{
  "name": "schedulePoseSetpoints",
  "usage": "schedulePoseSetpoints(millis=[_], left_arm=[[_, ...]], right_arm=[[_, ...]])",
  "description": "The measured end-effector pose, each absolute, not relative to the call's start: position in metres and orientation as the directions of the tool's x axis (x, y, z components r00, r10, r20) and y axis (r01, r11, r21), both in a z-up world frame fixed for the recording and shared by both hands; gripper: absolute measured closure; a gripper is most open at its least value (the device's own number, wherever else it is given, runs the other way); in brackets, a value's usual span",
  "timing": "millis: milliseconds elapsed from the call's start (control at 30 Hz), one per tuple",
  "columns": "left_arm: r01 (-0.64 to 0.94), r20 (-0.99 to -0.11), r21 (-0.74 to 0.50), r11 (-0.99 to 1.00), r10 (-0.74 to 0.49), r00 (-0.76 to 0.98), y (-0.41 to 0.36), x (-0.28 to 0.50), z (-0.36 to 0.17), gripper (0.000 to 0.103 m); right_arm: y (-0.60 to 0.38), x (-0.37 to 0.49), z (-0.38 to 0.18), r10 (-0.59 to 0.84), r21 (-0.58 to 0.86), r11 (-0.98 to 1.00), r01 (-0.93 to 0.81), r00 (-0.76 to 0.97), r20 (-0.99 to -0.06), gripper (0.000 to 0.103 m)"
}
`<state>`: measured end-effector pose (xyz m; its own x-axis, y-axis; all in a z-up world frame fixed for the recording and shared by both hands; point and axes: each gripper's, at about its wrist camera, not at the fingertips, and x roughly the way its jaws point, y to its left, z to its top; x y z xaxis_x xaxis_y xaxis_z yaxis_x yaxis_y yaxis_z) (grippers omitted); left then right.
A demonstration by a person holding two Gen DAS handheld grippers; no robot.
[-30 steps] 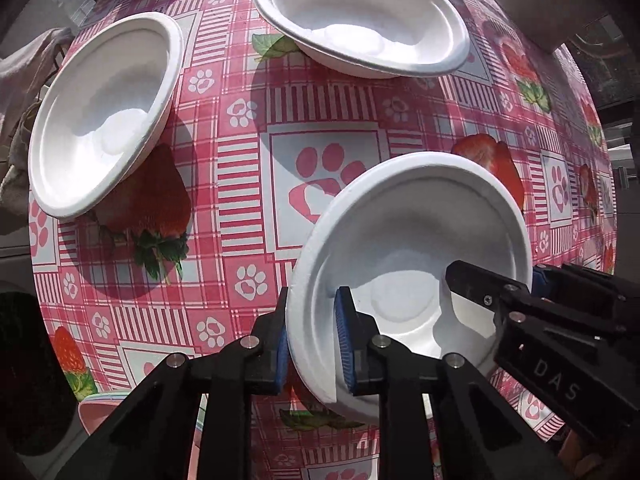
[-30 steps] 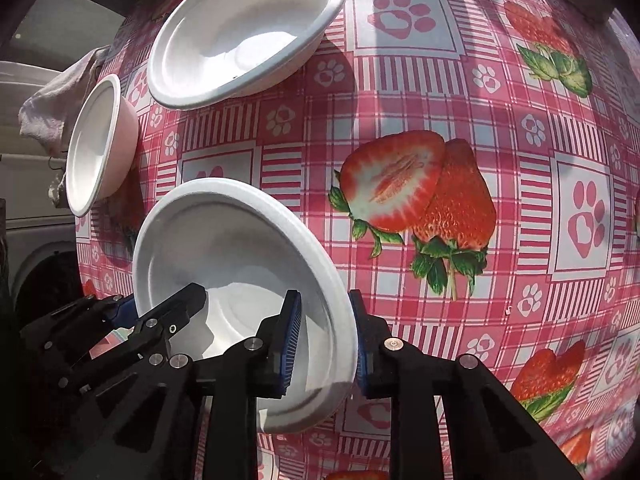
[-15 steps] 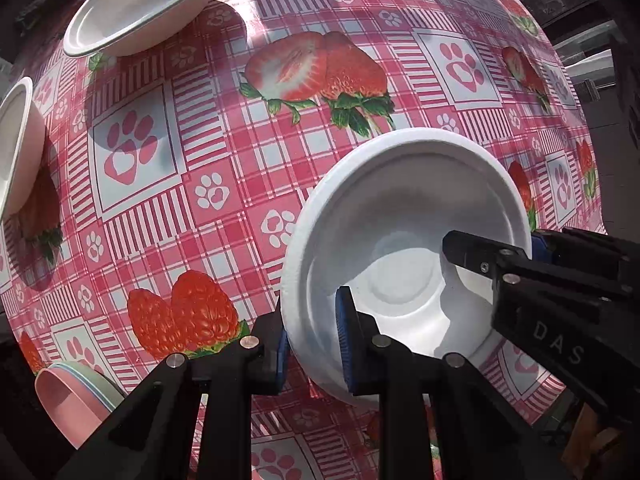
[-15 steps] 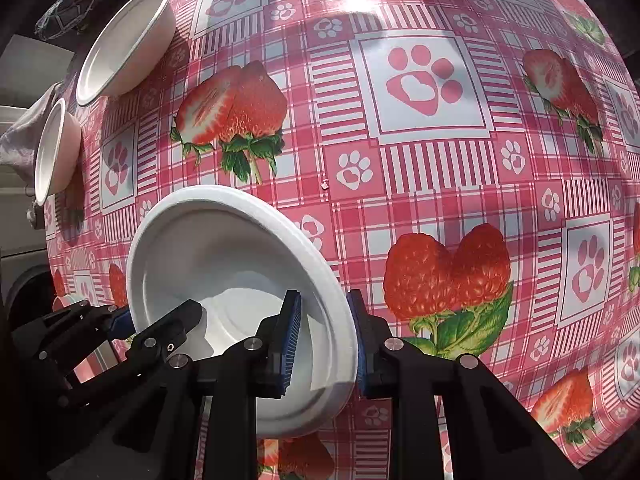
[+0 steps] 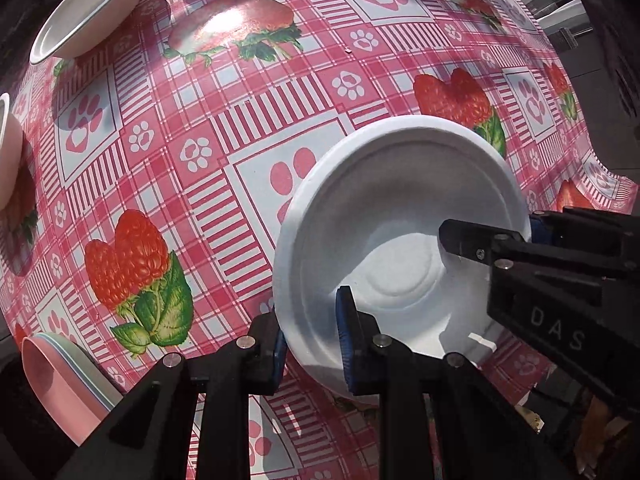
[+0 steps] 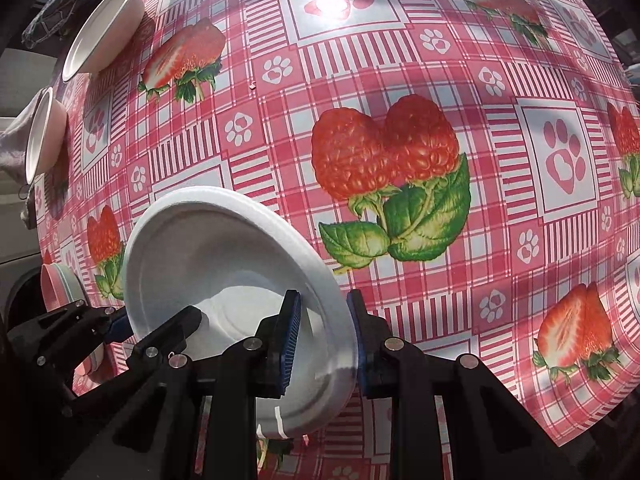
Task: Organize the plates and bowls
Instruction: 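Close both grippers on the white bowl rim and lift it, then lower the white bowl onto the tablecloth and open both grippers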
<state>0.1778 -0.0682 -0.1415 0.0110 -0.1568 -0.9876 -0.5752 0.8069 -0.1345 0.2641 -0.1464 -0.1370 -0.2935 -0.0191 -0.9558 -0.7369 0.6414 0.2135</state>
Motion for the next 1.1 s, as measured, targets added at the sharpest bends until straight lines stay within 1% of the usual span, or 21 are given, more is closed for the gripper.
schedulePoseSetpoints(millis=[67, 267, 367, 400, 433, 567, 633, 667, 700, 833, 900, 1033, 1100], left_arm=[[-0.569, -0.988, -0.134, 0.811, -0.156, 0.009, -0.088, 0.168, -0.144, 0.080], [-0.562, -0.990, -0.129, 0.817, -0.143, 0.019, -0.089, 0.154, -0.145, 0.079], [-0.568, -0.987, -0.147, 0.810, -0.156, 0.033, -0.088, 0.148, -0.135, 0.072], [-0.571, -0.987, -0.148, 0.808, -0.157, 0.034, -0.089, 0.146, -0.135, 0.068], [-0.575, -0.988, -0.146, 0.805, -0.153, 0.037, -0.088, 0.143, -0.130, 0.062], [-0.589, -0.990, -0.141, 0.796, -0.117, 0.079, -0.080, 0.126, -0.120, 0.053], [-0.598, -0.988, -0.156, 0.786, -0.119, 0.101, -0.074, 0.116, -0.116, 0.044], [-0.602, -0.987, -0.161, 0.782, -0.119, 0.109, -0.073, 0.111, -0.114, 0.042], [-0.605, -0.986, -0.164, 0.779, -0.118, 0.116, -0.071, 0.106, -0.113, 0.040], [-0.607, -0.987, -0.158, 0.779, -0.108, 0.117, -0.069, 0.082, -0.106, 0.039], [-0.615, -0.985, -0.174, 0.769, -0.127, 0.119, -0.067, 0.067, -0.102, 0.039], [-0.599, -0.968, -0.249, 0.761, -0.185, 0.167, -0.070, 0.044, -0.093, 0.039], [-0.581, -0.968, -0.249, 0.775, -0.191, 0.161, -0.070, 0.042, -0.089, 0.038]], right_arm=[[-0.146, 0.254, -0.131, -0.026, 0.209, 0.639, -0.740, -0.293, -0.956, 0.076], [-0.162, 0.236, -0.130, -0.032, 0.203, 0.640, -0.741, -0.289, -0.957, 0.076], [-0.160, 0.235, -0.127, -0.027, 0.210, 0.642, -0.737, -0.295, -0.955, 0.076], [-0.152, 0.227, -0.129, -0.030, 0.208, 0.638, -0.741, -0.294, -0.955, 0.076], [-0.154, 0.225, -0.128, -0.030, 0.208, 0.638, -0.741, -0.294, -0.955, 0.076], [-0.150, 0.239, -0.124, -0.022, 0.220, 0.654, -0.724, -0.309, -0.951, 0.076], [-0.152, 0.247, -0.121, -0.019, 0.212, 0.660, -0.720, -0.298, -0.954, 0.052], [-0.153, 0.251, -0.118, -0.008, 0.211, 0.663, -0.718, -0.288, -0.958, 0.026], [-0.154, 0.254, -0.112, 0.008, 0.214, 0.667, -0.714, -0.279, -0.960, 0.021], [-0.153, 0.269, -0.098, 0.016, 0.204, 0.680, -0.704, -0.265, -0.964, 0.021], [-0.156, 0.278, -0.091, 0.016, 0.199, 0.690, -0.696, -0.260, -0.965, 0.021], [-0.163, 0.291, -0.076, 0.030, 0.198, 0.704, -0.683, -0.250, -0.968, 0.021], [-0.166, 0.295, -0.070, 0.028, 0.190, 0.708, -0.680, -0.242, -0.970, 0.021]])
